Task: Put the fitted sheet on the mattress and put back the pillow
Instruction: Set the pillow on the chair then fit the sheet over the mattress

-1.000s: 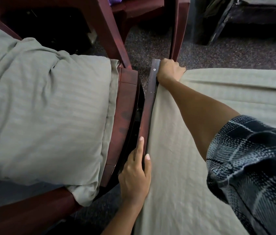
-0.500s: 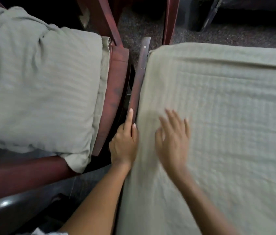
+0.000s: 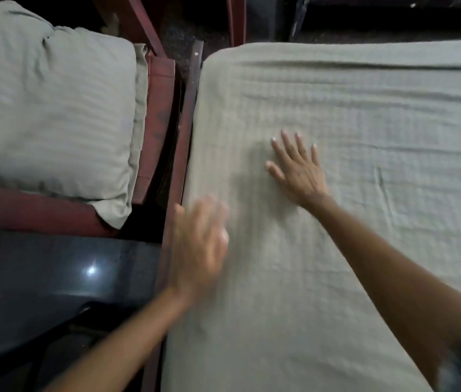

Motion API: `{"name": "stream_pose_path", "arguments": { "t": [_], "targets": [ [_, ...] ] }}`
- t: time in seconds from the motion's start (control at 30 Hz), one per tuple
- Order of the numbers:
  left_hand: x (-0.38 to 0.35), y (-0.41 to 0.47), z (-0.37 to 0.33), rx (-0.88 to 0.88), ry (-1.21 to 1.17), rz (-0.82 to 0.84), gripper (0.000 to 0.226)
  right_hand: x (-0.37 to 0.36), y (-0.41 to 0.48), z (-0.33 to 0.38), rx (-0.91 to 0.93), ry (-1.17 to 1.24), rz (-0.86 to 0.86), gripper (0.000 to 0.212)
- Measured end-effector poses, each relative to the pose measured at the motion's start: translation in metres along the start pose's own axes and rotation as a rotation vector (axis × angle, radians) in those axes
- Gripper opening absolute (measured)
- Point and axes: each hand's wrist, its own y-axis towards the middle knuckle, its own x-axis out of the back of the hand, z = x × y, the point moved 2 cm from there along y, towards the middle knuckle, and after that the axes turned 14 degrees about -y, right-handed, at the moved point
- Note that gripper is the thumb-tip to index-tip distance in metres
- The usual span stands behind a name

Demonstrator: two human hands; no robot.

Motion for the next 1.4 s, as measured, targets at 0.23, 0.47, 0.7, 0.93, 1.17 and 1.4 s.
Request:
{"name": "stream_pose_path", "arguments": {
  "t": [0.23,0.47,0.7,0.93,1.17,1.4],
  "targets": [
    [-0.072,-0.06,-0.04,-0.562,0.208,0.529,0.052,-0.054,-0.298,0.073,0.554,-0.118,-0.192,0.053],
    [-0.072,0.004,-0.012,-0.069,0.257,0.305,0.051,-0.097,-0.349,0.054,1.01,-0.223,-0.09,0.052],
    [-0.071,-0.078,-0.084,-0.033,0.08,0.274,0.051,-0.054,-0.156,-0.036,0.577,-0.277,-0.114,0.061],
    [-0.146,-0.11,-0.153,-0.554,0.198,0.651,0.05,-0.038,-0.151,-0.064,0.284,-0.089,-0.195,0.053],
    [-0.182,0.005,-0.154,-0.362,0.277,0.605,0.054,-0.082,-0.41,-0.087,0.711,0.026,-0.208,0.049],
    [-0.189,0.016,-0.178,-0.116,0.194,0.444,0.056,-0.106,-0.415,-0.158,0.901,-0.064,-0.156,0.054]
  ]
}}
